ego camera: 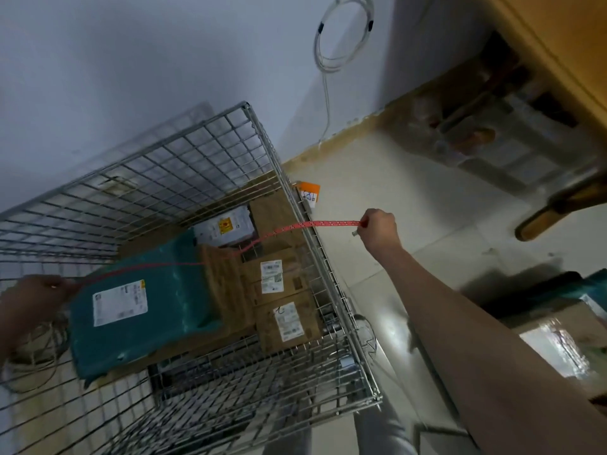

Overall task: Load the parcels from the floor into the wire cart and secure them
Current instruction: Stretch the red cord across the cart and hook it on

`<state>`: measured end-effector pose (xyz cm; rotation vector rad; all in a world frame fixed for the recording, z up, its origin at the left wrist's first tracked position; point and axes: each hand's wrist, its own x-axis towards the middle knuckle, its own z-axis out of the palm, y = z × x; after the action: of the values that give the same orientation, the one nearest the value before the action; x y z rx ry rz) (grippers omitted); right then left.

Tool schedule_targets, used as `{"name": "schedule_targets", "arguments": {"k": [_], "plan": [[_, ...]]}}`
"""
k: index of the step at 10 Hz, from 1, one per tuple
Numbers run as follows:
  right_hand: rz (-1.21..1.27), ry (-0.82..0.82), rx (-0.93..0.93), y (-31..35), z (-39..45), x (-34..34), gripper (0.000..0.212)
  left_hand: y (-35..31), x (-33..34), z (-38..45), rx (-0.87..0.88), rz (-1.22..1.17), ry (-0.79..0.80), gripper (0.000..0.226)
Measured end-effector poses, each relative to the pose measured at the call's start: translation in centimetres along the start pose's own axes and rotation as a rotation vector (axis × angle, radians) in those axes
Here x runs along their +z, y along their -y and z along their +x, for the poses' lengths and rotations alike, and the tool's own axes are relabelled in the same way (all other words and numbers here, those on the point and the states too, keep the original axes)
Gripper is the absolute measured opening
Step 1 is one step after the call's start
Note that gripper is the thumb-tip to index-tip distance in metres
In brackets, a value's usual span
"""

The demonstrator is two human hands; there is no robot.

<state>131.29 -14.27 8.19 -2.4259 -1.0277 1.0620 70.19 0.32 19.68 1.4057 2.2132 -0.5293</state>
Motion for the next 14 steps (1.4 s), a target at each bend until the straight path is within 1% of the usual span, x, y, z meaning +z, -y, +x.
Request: {"name": "schedule_targets", "arguments": {"k": [1, 2, 4, 5, 6, 7, 8, 9, 10, 11, 12, 13, 14], "plan": [[0.004, -0.001, -0.003, -0.1, 0.8, 1.2, 0.009, -4.9, -0.7, -4.3, -0.018, 0.113, -0.081, 0.031], [0.003, 0.009, -0.010, -0.2, 1.6, 2.5, 0.013, -4.0, 1.1, -2.1, 0.036, 0.136, -0.071, 0.026], [0.017, 0.006, -0.020, -0.5, 2.8, 5.3, 0.009, -11.6, 3.0, -6.8, 0.276, 0.063, 0.019, 0.033], [0.024, 0.013, -0.026, -0.4, 2.7, 6.5, 0.009, -15.5, 5.2, -7.7, 0.387, 0.218, 0.082, 0.029], [0.020, 0.020, -0.037, -0.3, 2.5, 7.1, 0.010, -18.8, 7.1, -8.0, 0.417, 0.249, 0.117, 0.031], [0.009, 0.023, -0.030, -0.1, 2.6, 7.4, 0.011, -22.0, 7.9, -8.9, 0.490, 0.298, 0.011, 0.028], [0.005, 0.015, -0.024, 0.1, 2.7, 7.4, 0.007, -25.6, 8.4, -10.9, 0.558, 0.287, -0.024, 0.027], [0.013, 0.015, -0.037, 0.0, 2.8, 7.6, 0.006, -28.7, 9.1, -12.5, 0.585, 0.250, -0.064, 0.031], [0.019, 0.027, -0.032, -0.6, 2.8, 8.0, 0.008, -30.7, 10.0, -13.0, 0.599, 0.173, -0.027, 0.034], [0.034, 0.038, -0.019, -1.4, 2.7, 8.5, 0.010, -32.3, 11.0, -13.2, 0.647, 0.024, -0.023, 0.037], [0.052, 0.067, -0.025, -2.1, 2.8, 8.9, 0.015, -33.9, 11.6, -14.2, 0.644, -0.156, -0.058, 0.055], [0.074, 0.078, -0.051, -2.9, 3.1, 9.5, 0.015, -35.4, 11.6, -15.6, 0.619, -0.443, -0.076, 0.067], [0.086, 0.099, -0.073, -3.7, 3.5, 10.4, 0.015, -36.7, 12.0, -16.1, 0.609, -0.522, -0.106, 0.073]]}}
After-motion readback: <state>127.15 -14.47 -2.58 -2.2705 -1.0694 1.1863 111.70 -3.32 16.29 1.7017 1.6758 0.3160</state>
